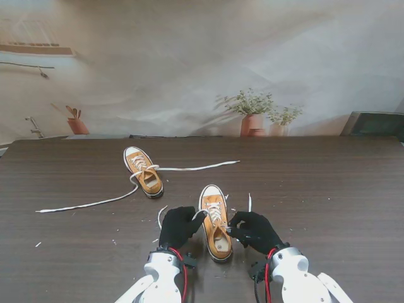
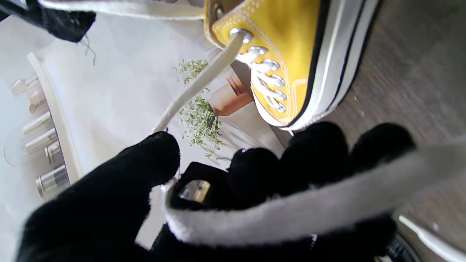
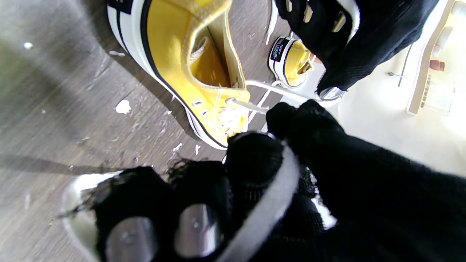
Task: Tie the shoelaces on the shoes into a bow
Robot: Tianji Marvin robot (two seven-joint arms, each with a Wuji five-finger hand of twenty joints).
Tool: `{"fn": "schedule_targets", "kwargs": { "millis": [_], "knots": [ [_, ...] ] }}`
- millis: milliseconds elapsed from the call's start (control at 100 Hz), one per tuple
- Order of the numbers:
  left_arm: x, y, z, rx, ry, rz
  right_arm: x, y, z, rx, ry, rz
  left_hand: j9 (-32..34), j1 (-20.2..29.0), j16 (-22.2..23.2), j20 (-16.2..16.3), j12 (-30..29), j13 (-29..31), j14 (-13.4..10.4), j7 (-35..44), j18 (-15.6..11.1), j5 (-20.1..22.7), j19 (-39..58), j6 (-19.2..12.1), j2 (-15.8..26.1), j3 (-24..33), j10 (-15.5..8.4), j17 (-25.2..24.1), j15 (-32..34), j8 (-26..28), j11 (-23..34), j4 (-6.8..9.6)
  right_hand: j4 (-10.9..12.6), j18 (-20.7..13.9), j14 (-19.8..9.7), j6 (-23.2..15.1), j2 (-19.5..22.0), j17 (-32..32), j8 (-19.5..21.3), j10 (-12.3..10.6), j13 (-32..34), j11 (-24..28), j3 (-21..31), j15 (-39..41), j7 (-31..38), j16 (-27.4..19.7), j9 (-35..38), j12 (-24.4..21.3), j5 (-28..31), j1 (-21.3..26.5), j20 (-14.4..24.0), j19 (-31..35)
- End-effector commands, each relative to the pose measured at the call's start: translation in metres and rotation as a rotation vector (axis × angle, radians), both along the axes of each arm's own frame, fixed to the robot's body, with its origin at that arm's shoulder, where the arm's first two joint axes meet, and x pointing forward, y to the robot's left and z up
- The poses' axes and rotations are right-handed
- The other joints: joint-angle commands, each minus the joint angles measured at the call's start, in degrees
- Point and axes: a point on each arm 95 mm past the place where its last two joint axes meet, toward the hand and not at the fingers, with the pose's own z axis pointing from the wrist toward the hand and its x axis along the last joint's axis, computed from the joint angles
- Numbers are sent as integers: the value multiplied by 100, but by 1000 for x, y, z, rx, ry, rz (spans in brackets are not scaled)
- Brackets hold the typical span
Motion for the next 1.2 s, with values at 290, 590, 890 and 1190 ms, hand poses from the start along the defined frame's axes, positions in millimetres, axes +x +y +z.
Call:
{"fn": "schedule_targets", "kwargs": {
  "millis": [290, 590, 890, 1190],
  "knots": [
    [11, -7, -5, -173, 18, -28, -4, 3, 1, 14, 10, 28, 413, 150, -271, -475, -108, 241, 5, 17, 814, 105, -1039, 1347, 97, -144, -83, -184, -864, 42, -607, -207, 231, 0, -164, -115, 131, 227, 172, 172, 143, 217, -142, 491, 111, -11, 128, 111, 149, 282, 56, 1285],
    [9, -12, -5, -219, 35, -19, -5, 4, 2, 20, 5, 31, 495, 102, -815, -1173, -1491, 238, 194, -451, 547, 305, -2532, 941, 178, -161, 5, -645, -3116, -402, -2802, -483, 233, 2, -180, -102, 137, 225, 169, 196, 144, 221, -143, 492, 111, -14, 135, 108, 154, 283, 49, 1264],
    [1, -16, -3, -352, 200, -69, -7, 3, 3, 29, -1, 34, 419, 485, 287, 648, -128, 234, 99, -124, 405, -129, 1424, 1502, 504, -818, 181, 417, 702, 155, -538, -784, 233, 3, -192, -76, 138, 225, 168, 205, 144, 226, -137, 495, 111, -13, 151, 106, 156, 289, 44, 1247],
    [3, 12, 6, -115, 101, -36, -7, 3, 4, 8, -9, 31, 413, 334, 1184, 3552, 162, 231, -4, -139, -1654, -229, 4161, 971, 769, -1201, 285, 943, 2575, 89, -318, -587, 230, -12, -179, -124, 6, 237, 60, 118, 140, 293, -80, 530, 61, 22, 204, 131, 192, 232, 74, 1348]
  ]
}}
